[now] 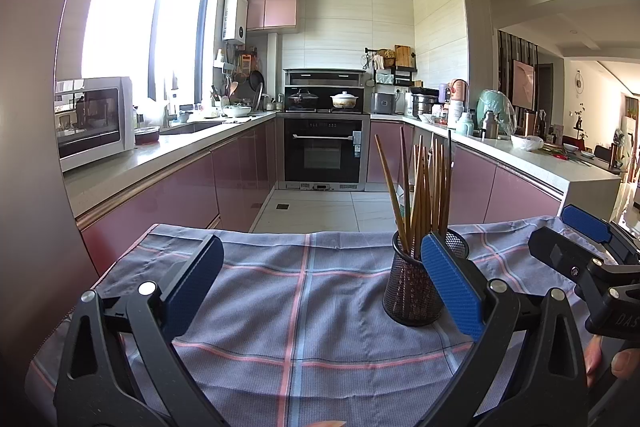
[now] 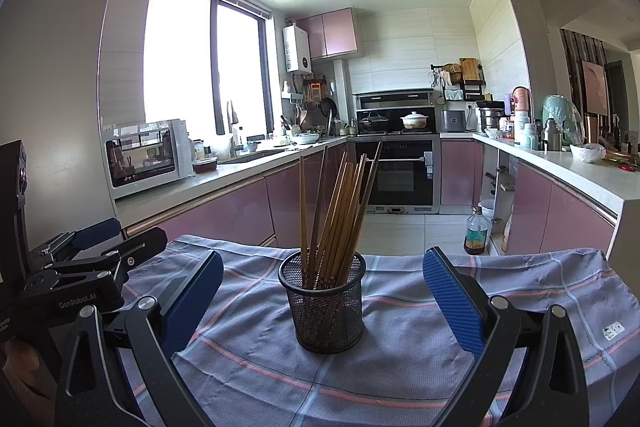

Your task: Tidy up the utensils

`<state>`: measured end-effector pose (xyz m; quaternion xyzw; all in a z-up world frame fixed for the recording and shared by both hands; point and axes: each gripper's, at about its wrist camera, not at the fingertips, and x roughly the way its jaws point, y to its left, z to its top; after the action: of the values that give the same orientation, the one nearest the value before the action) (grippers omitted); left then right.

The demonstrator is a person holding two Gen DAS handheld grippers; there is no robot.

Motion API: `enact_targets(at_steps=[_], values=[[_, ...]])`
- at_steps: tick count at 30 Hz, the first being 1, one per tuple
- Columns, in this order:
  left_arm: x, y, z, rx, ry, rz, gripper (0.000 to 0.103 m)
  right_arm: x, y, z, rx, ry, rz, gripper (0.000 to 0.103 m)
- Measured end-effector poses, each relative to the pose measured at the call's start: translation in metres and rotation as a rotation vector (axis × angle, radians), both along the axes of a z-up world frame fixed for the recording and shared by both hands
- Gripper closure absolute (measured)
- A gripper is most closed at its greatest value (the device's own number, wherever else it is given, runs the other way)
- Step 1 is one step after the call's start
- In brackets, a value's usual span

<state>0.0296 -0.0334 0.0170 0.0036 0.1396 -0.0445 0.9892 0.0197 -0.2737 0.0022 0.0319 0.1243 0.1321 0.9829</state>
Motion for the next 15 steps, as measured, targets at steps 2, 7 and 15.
enact_targets(at_steps=[2, 7, 15], values=[[0.0001, 0.0005, 0.0001, -0.002, 0.001, 0.0, 0.006, 0.0001, 0.0003, -0.0002, -0.002, -0.001, -0.001, 0.006], [-0.0002, 0.0004, -0.0002, -0.002, 0.001, 0.001, 0.006, -0.0001, 0.0, -0.0002, -0.001, 0.0, 0.0, 0.006], [0.0001, 0.0007, -0.0001, -0.003, 0.002, 0.0, 0.006, -0.0001, -0.0001, -0.0002, 0.0, 0.001, 0.001, 0.006]])
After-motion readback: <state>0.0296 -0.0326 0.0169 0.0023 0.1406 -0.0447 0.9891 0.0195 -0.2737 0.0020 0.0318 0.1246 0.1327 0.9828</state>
